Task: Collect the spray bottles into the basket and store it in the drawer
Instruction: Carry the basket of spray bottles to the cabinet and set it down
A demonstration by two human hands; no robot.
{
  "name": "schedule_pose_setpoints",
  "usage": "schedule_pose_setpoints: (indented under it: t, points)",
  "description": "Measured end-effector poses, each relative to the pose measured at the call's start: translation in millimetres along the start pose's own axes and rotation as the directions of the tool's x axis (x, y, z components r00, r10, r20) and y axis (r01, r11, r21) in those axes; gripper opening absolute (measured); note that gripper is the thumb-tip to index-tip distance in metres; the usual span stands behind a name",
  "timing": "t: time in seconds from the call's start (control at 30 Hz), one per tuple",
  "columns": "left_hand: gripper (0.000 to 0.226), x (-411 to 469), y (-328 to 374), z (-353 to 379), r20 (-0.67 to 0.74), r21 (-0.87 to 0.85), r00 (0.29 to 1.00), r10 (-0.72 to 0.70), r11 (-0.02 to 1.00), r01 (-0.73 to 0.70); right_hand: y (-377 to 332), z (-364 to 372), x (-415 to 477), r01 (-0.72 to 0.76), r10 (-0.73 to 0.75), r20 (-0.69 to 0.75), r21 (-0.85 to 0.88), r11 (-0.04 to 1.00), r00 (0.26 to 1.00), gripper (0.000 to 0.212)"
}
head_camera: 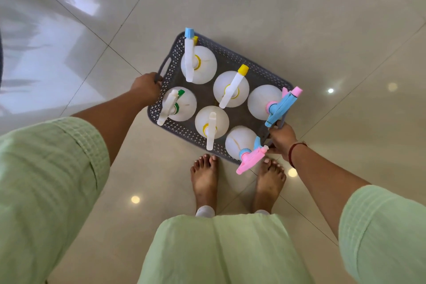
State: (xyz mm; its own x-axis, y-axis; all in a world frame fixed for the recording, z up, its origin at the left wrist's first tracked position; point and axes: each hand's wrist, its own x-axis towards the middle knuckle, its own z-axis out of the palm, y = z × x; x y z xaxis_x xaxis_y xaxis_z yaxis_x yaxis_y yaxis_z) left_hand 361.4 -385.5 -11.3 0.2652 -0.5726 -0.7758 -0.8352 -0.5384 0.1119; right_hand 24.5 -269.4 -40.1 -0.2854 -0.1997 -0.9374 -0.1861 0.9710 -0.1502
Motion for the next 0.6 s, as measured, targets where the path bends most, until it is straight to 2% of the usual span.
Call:
schedule_pose_setpoints:
  t: [0.07,0.1,0.13,0.17,0.2,0.27,0.3,0.33,0.4,0.43,0.53,0.6]
  points:
    - [0.036,-10.9,1.4,8.1,0.028,0.006,0.999,-0.016,1.0,0.016,-1.5,-4.1,-2.9,-0.003,0.004,-0.019,0.007,1.0,1.0,0.03]
    - [0.037,-23.3,4.8,34.6,0.061,0.07,0.997,0.037,0.997,-0.042,-2.1,-6.5,-5.3,-0.001,0.001,-0.026,0.001,1.0,1.0,0.03]
    - [0.038,-46.3,2.4,49.5,-0.001,0.293,0.999,0.046,0.955,-0.044,-2.7,-9.2,-8.5,0.004,-0.004,-0.029,-0.012,1.0,1.0,0.03]
    - [0.039,-67.0,-1.4,80.5,-0.008,0.267,0.998,0.07,0.961,-0.065,-3.1,-11.5,-11.2,0.011,-0.012,-0.033,-0.027,1.0,0.999,0.03]
    - [0.04,-94.6,-0.2,125.1,0.042,0.234,0.991,0.125,0.963,-0.132,-3.3,-15.0,-15.3,0.019,-0.021,-0.04,-0.034,0.999,0.999,0.03]
    - [0.04,-127.9,5.7,168.7,0.073,0.279,0.991,0.115,0.951,-0.131,-2.6,-22.4,-24.3,0.031,-0.032,-0.051,-0.03,0.999,0.998,0.03]
    - [0.04,-133.3,9.8,167.2,0.051,0.386,0.983,0.177,0.904,-0.183,-2.1,-26.3,-29.5,0.033,-0.035,-0.056,-0.033,0.999,0.998,0.03]
    - [0.04,-126.0,15.3,147.1,0.052,0.408,0.978,0.2,0.89,-0.203,-1.6,-29.7,-34.7,0.036,-0.038,-0.057,-0.041,0.999,0.998,0.03]
    - [0.041,-135.2,27.0,135.9,0.111,0.331,0.99,0.086,0.936,-0.118,-1.1,-38.6,-50.9,0.036,-0.039,-0.059,-0.042,0.998,0.997,0.03]
    - [0.042,-139.2,27.7,131.2,0.104,0.334,0.992,0.073,0.937,-0.104,-1.3,-43.5,-60.2,0.031,-0.033,-0.06,-0.039,0.999,0.998,0.031]
    - [0.044,-162.9,36.1,121.9,0.182,0.224,0.976,0.117,0.962,-0.157,-3.8,-60.4,-92.1,-0.018,0.019,-0.048,0.018,1.0,0.999,0.031]
    - [0.045,-147.3,49.0,48.9,0.099,0.237,0.968,0.231,0.939,-0.249,-6.1,-72.7,-113.0,-0.052,0.055,-0.032,0.077,0.996,0.998,0.031]
